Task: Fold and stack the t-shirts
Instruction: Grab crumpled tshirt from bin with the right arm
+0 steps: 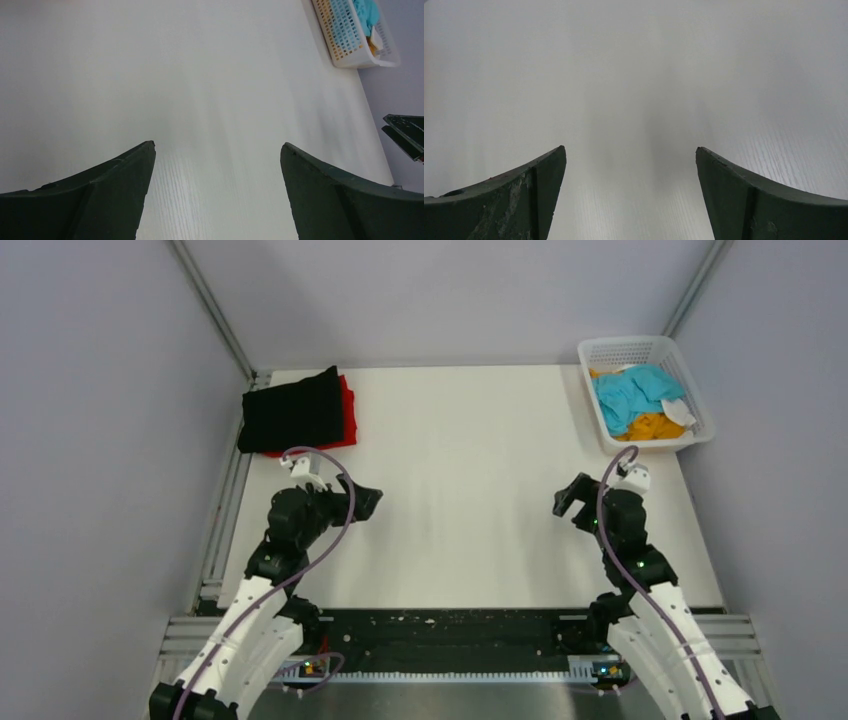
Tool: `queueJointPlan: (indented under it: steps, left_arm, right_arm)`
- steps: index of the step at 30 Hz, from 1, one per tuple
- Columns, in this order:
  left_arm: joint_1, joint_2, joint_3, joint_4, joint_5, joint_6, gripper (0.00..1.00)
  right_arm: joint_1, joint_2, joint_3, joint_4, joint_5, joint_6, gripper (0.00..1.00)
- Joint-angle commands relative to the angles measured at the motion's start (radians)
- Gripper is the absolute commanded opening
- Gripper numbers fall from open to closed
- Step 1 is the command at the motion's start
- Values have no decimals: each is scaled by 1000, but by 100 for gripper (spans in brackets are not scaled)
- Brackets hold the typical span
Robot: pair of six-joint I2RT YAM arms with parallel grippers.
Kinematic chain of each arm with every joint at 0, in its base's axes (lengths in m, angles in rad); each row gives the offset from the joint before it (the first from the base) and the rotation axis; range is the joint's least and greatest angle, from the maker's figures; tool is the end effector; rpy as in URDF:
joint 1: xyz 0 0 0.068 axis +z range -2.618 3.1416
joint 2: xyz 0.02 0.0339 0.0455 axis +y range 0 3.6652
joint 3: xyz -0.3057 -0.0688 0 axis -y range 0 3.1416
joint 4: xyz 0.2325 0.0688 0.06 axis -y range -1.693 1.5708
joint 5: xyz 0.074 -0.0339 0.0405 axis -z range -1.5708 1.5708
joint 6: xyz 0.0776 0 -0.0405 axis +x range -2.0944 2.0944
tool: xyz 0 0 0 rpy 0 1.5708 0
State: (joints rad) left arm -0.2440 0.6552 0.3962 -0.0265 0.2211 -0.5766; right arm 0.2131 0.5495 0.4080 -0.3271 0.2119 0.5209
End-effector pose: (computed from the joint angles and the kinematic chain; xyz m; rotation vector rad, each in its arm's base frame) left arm 0.1525 -0.0555 0.2561 -0.1600 1.9149 -0.7668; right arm 0.1321 0.0119 0.2321 0.4429 1.9882 0.2465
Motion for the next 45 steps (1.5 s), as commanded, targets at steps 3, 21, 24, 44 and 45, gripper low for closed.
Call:
queueJointPlan:
  steps: [3,21,24,44,45]
  left_arm:
    - [2,5,35,31,-32,11,99]
    - [2,89,58,30,-117,27,99]
    - [2,121,70,31,-126,27,99]
    - [2,84,63,-7,-149,24,99]
    - [2,82,61,-6,-148,23,99]
  right_arm:
    - [-4,142,207,125,101,-26,99]
    - [-381,1236,1214,-22,54,-128,93]
    - [-401,1384,1321,-67,39,-115,87]
    - [-428,1348,1527,-148,-68,-171,0]
    - [-428,1306,1523,-139,-77,-177,0]
